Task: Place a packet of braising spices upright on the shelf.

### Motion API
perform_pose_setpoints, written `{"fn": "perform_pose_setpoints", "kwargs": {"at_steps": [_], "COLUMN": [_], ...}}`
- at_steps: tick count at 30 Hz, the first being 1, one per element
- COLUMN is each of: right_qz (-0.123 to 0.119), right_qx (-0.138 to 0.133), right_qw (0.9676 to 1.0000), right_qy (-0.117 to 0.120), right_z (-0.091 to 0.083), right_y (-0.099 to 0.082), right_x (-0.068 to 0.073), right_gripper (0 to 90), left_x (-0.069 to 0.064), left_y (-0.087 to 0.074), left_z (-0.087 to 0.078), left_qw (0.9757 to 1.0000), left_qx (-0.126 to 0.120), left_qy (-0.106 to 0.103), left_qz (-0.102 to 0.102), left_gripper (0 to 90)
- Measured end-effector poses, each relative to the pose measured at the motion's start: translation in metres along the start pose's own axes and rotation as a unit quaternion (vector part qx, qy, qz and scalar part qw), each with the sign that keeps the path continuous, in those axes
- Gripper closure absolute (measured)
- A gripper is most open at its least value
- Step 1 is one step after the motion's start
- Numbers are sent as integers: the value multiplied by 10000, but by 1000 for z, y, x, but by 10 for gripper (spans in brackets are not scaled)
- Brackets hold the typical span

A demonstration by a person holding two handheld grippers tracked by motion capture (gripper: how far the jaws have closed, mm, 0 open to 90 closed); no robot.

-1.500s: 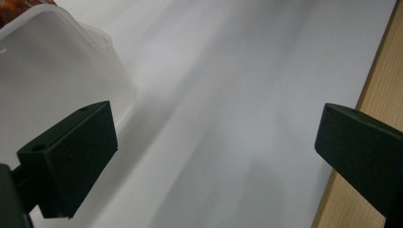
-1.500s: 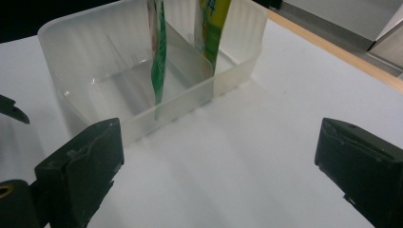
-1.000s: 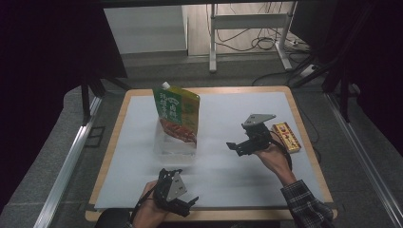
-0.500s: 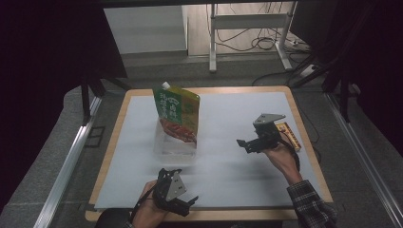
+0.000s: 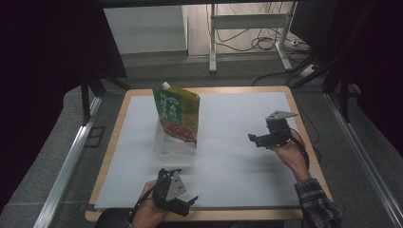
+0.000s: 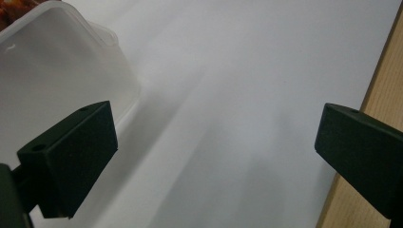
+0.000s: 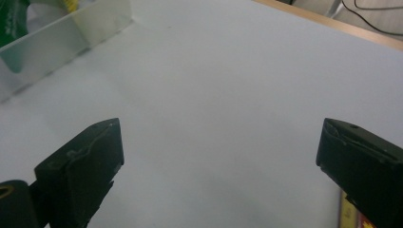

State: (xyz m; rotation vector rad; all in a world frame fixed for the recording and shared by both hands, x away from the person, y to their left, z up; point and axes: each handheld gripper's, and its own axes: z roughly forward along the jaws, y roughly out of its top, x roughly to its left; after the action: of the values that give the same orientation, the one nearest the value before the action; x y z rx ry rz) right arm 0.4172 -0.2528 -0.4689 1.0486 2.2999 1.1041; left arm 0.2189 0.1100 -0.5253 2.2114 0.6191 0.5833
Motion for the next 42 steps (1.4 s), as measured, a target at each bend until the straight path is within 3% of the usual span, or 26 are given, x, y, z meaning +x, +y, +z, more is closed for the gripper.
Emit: {"fn": "perform_pose_setpoints", "kwargs": {"at_steps": [6, 10, 22, 28, 36, 42], "right_qz": [358, 426, 705, 795, 839, 893], "right_qx": [20, 127, 503, 697, 975, 1141], "right_qw": [9989, 9971, 9891, 9859, 9825, 9812], "right_qy": [-291, -611, -1193, -1296, -1346, -1274], "right_z": [-5, -10, -10, -7, 0, 2], "right_y": [-6, -12, -32, -42, -50, -53], "right_x": [-21, -35, -63, -72, -75, -75], "right_gripper": [19, 20, 76, 107, 165, 274], "left_x": [0, -1, -2, -2, -1, -1], "left_y": [0, 0, 0, 0, 0, 0], "left_z": [0, 0, 2, 1, 0, 0], "left_qw": [10000, 10000, 9999, 10000, 10000, 10000], "left_qx": [2, 14, 64, 48, 29, 35], "left_qy": [-6, -13, -26, 14, 21, 21], "left_qz": [9, 27, 78, 66, 40, 44], "left_gripper": [2, 3, 4, 4, 4, 4]}}
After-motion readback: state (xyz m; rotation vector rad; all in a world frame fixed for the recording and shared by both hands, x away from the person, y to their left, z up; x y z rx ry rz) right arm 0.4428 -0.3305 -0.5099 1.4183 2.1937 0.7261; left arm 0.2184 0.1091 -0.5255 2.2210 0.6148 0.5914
